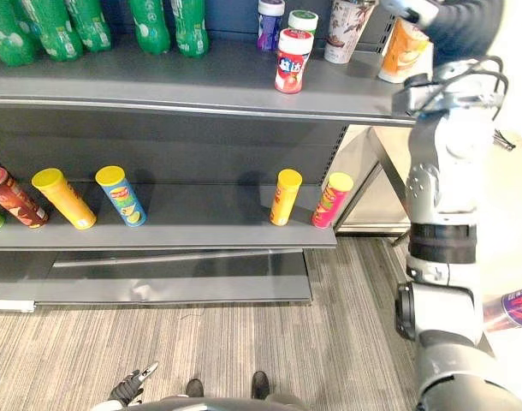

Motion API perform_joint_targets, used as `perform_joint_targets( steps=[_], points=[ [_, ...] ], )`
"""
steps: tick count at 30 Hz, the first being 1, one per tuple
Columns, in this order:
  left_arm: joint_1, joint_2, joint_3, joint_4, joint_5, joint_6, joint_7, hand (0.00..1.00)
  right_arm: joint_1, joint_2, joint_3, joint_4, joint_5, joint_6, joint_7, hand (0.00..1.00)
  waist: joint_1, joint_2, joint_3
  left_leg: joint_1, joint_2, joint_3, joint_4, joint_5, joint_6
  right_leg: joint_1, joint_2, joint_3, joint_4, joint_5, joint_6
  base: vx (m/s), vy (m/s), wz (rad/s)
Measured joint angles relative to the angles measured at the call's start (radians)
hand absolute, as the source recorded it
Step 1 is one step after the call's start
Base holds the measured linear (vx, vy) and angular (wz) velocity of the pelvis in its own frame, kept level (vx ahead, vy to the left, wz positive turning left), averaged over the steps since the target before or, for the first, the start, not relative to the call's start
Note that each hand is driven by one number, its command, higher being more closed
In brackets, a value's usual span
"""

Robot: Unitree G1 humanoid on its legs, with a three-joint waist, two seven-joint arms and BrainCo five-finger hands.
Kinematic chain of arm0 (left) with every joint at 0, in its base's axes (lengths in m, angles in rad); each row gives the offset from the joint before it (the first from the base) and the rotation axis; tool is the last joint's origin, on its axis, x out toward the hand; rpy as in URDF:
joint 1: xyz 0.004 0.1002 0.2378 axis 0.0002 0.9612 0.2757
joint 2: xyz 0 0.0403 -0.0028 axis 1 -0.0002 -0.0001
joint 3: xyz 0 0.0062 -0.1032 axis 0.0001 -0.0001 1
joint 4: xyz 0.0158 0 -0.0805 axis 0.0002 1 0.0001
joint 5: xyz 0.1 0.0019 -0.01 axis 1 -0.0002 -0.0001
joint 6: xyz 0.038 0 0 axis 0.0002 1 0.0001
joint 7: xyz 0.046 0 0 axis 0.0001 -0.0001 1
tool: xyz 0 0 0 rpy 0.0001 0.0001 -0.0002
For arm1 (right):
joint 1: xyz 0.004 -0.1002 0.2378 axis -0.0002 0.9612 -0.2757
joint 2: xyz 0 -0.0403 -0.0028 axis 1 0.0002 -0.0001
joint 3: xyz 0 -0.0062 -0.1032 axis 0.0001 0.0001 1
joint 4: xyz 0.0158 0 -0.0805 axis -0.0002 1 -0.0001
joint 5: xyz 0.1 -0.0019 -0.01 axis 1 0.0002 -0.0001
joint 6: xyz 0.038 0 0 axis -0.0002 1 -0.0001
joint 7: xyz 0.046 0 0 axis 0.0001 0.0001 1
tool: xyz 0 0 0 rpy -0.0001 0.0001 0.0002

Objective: Put the gum and the chips on the shelf.

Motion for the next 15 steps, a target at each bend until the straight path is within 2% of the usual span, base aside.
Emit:
perform_joint_targets(
  steps=[4, 6, 8, 9, 11, 15],
  points=[
    [0.014, 0.0, 0.001, 0.002, 0.002, 0.0, 0.005, 0.0, 0.167, 0.091, -0.096, -0.163, -0.004, -0.04, -0.003, 0.0, -0.016, -0.001, -0.018, 0.0, 0.0, 0.0, 0.0, 0.0, 0.0, 0.0, 0.0, 0.0, 0.001, 0.0, 0.0, 0.0, 0.0, 0.0],
    [0.018, 0.0, 0.001, 0.017, 0.004, -0.001, 0.009, 0.0, 0.307, 0.191, -0.133, -0.254, -0.014, -0.067, -0.014, 0.0, -0.026, -0.002, -0.031, 0.001, 0.0, 0.001, 0.0, 0.0, 0.0, 0.0, 0.0, 0.0, 0.001, -0.001, 0.001, 0.0, 0.0, 0.0],
    [0.018, 0.0, 0.007, 0.02, 0.013, -0.001, 0.019, 0.0, 0.431, 0.265, -0.135, -0.311, -0.019, -0.073, -0.021, 0.0, -0.031, -0.004, -0.034, 0.001, -0.001, 0.002, 0.0, 0.0, 0.0, -0.001, -0.001, 0.0, 0.0, -0.002, 0.001, 0.0, 0.0, 0.0],
    [0.018, 0.0, 0.015, 0.021, 0.024, -0.001, 0.022, 0.0, 0.471, 0.289, -0.131, -0.328, -0.029, -0.073, -0.02, 0.0, -0.033, -0.004, -0.034, 0.0, -0.001, 0.002, 0.0, 0.0, 0.0, -0.001, -0.001, 0.0, 0.0, -0.002, 0.002, 0.0, 0.0, 0.0],
    [0.022, -0.003, 0.033, 0.023, 0.034, -0.002, 0.03, 0.0, 0.613, 0.366, -0.11, -0.357, -0.117, -0.073, 0.001, 0.0, -0.044, -0.004, -0.034, -0.002, -0.002, 0.001, 0.0, -0.001, 0.0, -0.003, -0.002, 0.0, -0.001, -0.005, 0.006, 0.0, 0.0, 0.0],
    [0.025, -0.004, 0.038, 0.029, 0.037, -0.015, 0.038, 0.0, 0.874, 0.461, 0.024, -0.33, -0.129, -0.07, 0.051, 0.0, -0.048, -0.006, -0.036, -0.004, -0.004, 0.0, 0.0, -0.003, -0.003, -0.005, -0.004, 0.001, 0.001, -0.005, 0.006, 0.0, 0.0, 0.0]
  ],
)
